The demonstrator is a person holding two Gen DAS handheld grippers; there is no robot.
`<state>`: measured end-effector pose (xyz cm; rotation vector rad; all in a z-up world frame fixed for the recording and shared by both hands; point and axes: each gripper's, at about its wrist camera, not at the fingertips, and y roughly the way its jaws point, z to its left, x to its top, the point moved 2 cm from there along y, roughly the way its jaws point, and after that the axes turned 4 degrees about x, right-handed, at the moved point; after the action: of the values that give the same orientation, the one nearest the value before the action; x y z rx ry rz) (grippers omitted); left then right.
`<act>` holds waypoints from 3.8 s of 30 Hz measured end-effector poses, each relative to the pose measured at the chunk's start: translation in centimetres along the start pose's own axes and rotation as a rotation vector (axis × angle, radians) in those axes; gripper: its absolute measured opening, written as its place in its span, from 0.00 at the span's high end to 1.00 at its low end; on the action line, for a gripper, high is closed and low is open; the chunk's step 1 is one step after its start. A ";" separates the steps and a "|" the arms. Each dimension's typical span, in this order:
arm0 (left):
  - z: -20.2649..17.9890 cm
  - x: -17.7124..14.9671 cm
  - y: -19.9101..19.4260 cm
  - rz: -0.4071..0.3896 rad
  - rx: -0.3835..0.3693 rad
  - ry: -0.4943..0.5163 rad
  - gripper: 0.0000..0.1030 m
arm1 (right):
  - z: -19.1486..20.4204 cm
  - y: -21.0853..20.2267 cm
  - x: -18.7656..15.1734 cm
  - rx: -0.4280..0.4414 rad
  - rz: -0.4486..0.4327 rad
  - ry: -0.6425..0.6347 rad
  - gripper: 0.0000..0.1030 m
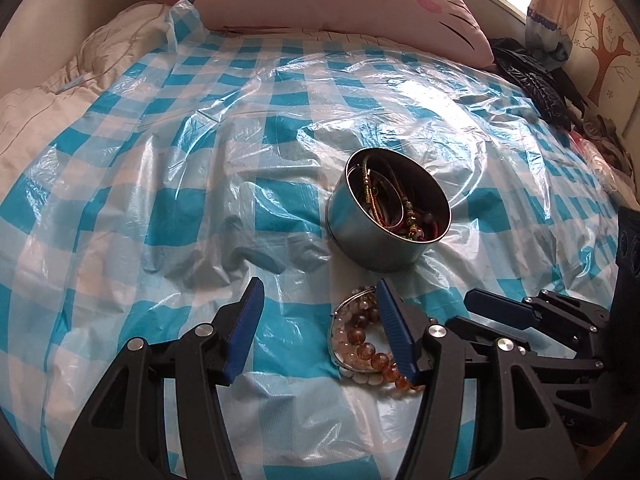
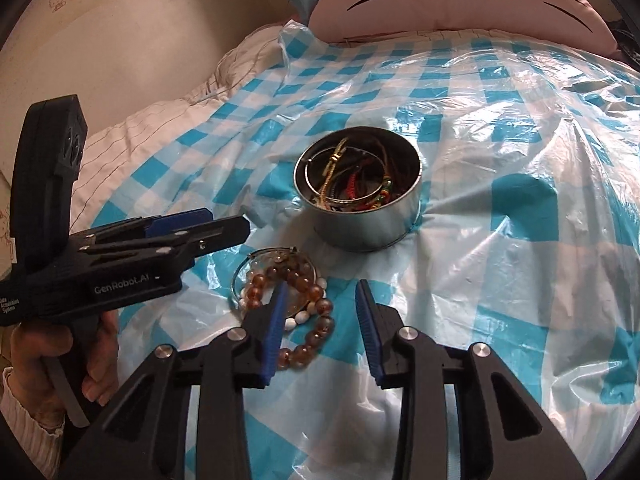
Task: Organize jewelry
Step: 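Move both open grippers back to the pearl and amber bead bracelets, then close the left gripper on the white pearl bracelet while the right gripper grasps the amber bead bracelet, then lift the pearl bracelet with the left gripper while the right gripper raises the amber bead bracelet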
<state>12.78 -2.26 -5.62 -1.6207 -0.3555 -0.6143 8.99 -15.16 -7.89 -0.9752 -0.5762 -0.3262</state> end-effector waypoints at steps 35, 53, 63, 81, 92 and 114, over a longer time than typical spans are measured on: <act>-0.8 -1.9 3.2 0.097 -0.057 0.033 0.83 | -2.0 0.3 -2.3 -0.069 0.076 0.102 0.72; -0.8 -2.5 -1.3 -0.001 -0.146 -0.020 0.93 | -4.0 -4.8 -2.9 0.123 -0.115 0.324 0.88; -2.0 -3.2 -1.4 -0.010 -0.014 0.068 0.93 | -3.3 -4.7 -2.7 0.142 -0.097 0.326 0.88; -1.0 -3.2 0.1 0.067 -0.105 0.004 0.71 | -4.9 -3.7 -3.5 0.162 -0.050 0.398 0.87; 0.0 -2.6 0.8 0.061 -0.071 -0.025 0.71 | -4.6 -2.6 -3.6 0.120 0.011 0.393 0.75; -1.3 -2.5 -0.3 0.008 -0.119 0.047 0.94 | -2.4 0.1 -2.4 -0.132 0.089 0.130 0.68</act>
<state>10.34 -3.17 -6.72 -1.7167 -0.2821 -0.6775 7.89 -17.09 -10.39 -1.0951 -0.3958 -0.3487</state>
